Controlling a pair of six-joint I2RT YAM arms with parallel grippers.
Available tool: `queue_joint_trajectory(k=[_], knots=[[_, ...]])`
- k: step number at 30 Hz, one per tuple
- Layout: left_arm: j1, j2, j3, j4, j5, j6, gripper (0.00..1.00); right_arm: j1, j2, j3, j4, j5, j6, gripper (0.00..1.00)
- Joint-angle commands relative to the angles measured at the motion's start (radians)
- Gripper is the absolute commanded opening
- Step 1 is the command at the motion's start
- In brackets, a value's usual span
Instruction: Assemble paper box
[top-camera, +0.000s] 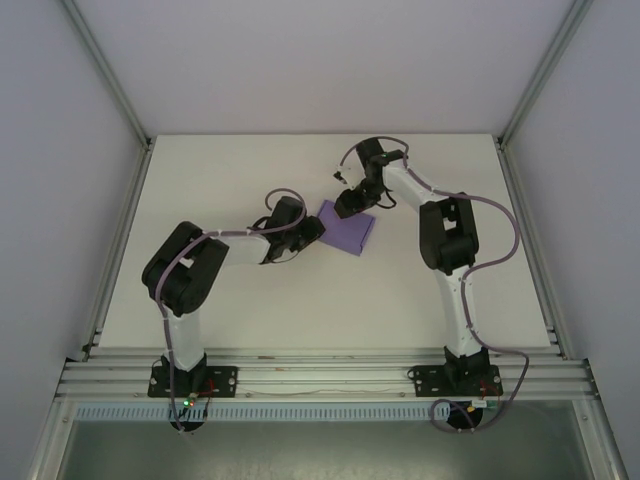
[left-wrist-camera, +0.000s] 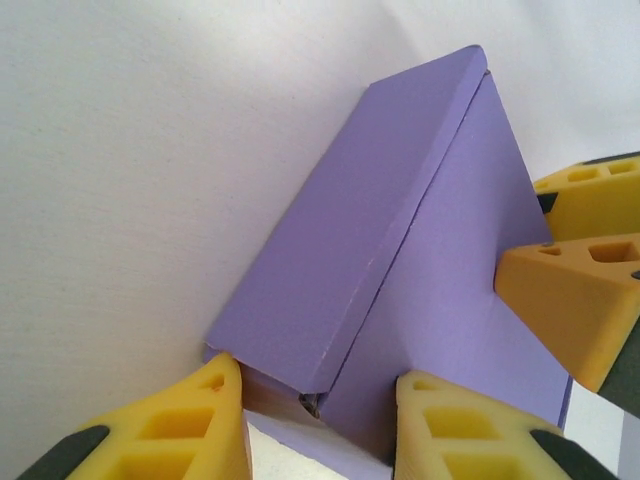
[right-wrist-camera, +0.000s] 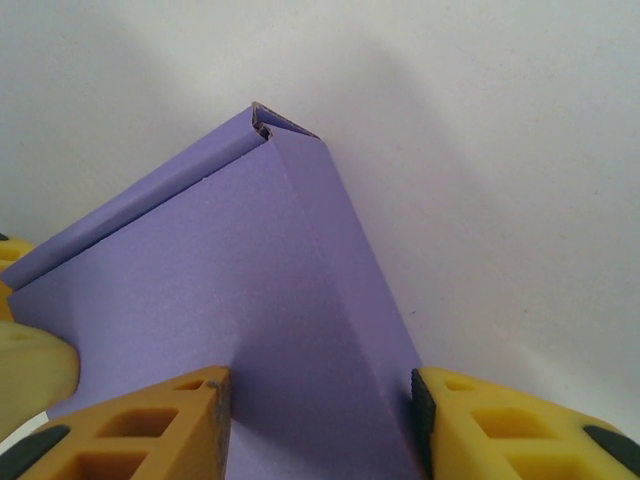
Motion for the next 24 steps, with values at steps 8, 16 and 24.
queue_joint_trajectory(k=[8,16,24], knots=[[-0.096,0.129,0.052,-0.074,-0.09,-0.128,0.0,0.11,0.103,-0.103,-0.031,-0.165,0.027,0.45],[-0.115,0.094,0.076,-0.176,-0.172,-0.116,0.0,0.11,0.099,-0.105,-0.02,-0.143,0.043,0.44],[-0.114,0.029,0.059,-0.2,-0.139,-0.063,0.08,0.074,0.067,-0.125,0.034,-0.054,0.141,0.45]])
